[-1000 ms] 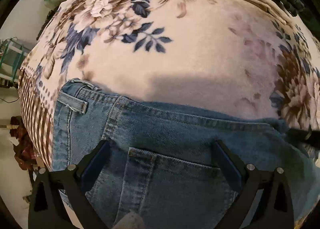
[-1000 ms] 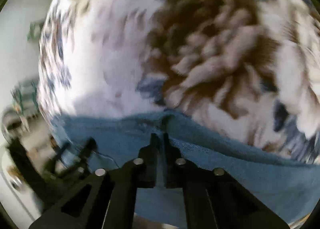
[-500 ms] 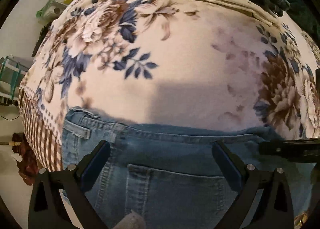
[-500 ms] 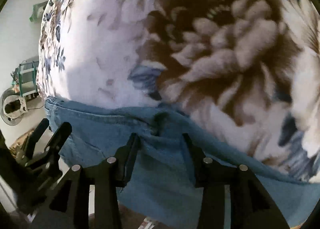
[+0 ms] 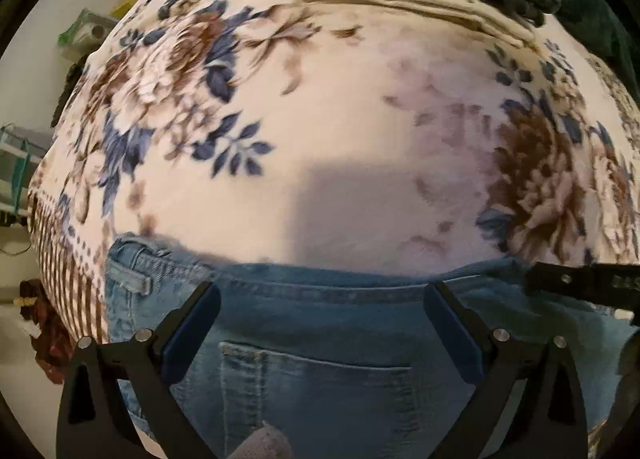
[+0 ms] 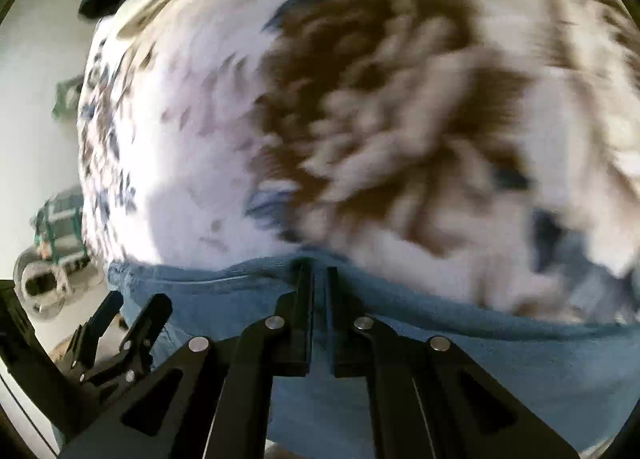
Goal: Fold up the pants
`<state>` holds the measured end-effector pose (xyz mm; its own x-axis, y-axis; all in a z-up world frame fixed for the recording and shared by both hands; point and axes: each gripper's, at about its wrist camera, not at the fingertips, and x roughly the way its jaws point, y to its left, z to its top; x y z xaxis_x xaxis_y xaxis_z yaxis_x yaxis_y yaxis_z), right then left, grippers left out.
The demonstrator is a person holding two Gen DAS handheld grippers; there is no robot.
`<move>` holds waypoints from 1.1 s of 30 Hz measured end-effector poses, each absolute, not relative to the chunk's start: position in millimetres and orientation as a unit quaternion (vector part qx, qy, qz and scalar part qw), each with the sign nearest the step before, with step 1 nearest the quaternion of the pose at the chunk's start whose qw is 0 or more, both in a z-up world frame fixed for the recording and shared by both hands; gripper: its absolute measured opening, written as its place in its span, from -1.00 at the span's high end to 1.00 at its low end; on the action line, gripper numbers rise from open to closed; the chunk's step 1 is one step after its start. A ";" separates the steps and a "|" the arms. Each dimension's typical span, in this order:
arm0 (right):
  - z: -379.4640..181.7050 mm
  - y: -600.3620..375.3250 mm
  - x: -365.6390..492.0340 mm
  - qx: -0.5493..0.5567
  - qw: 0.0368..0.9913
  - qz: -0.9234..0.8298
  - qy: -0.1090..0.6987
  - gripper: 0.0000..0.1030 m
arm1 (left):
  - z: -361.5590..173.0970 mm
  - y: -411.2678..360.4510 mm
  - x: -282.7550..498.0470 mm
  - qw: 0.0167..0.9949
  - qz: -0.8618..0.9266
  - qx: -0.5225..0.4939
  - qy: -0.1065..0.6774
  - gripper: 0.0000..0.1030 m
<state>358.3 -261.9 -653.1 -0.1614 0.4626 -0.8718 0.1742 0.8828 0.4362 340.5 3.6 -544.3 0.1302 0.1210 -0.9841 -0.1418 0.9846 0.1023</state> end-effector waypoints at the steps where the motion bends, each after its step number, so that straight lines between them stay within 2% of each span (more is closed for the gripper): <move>1: -646.1 -273.9 351.6 0.219 0.618 0.109 0.747 0.73 | -542.8 -2.2 341.8 0.753 0.076 -0.006 0.653 -1.00; 3: -635.4 -293.8 330.0 0.219 0.628 0.084 0.742 0.59 | -544.5 -15.4 344.1 0.751 0.050 -0.005 0.658 -1.00; 7: -646.6 -317.5 294.8 0.232 0.598 0.072 0.764 0.59 | -561.4 -50.2 350.4 0.743 0.013 0.027 0.668 -1.00; 14: -677.0 -336.3 303.7 0.287 0.642 0.003 0.712 0.59 | -608.0 -65.4 372.8 0.730 0.034 0.062 0.679 -1.00; 20: -674.6 -350.2 288.6 0.304 0.646 0.022 0.700 0.55 | -598.8 -61.8 370.5 0.735 0.048 0.045 0.674 -1.00; 21: -666.7 -357.3 282.1 0.310 0.652 0.021 0.692 0.26 | -591.9 -58.3 367.1 0.739 0.051 0.043 0.670 -1.00; 22: -657.8 -365.0 275.9 0.317 0.658 0.019 0.683 -0.26 | -578.8 -60.4 362.6 0.748 0.051 0.038 0.661 -1.00; 24: -636.7 -392.5 254.3 0.341 0.676 0.001 0.653 -0.90 | -555.9 -69.2 352.6 0.761 0.042 0.033 0.646 -1.00; 28: -607.4 -474.1 184.9 0.389 0.694 -0.071 0.601 -0.92 | -523.8 -107.3 327.9 0.769 0.007 0.033 0.638 -1.00; 33: -600.3 -595.8 55.6 0.471 0.677 -0.189 0.533 -0.92 | -530.6 -188.8 290.3 0.747 -0.058 0.043 0.661 -1.00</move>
<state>55.6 -595.8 -600.3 0.3594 0.2468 -0.8999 0.7584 0.4846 0.4358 290.3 -188.8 -530.6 0.1182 -0.0310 -0.9925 0.1436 0.9895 -0.0138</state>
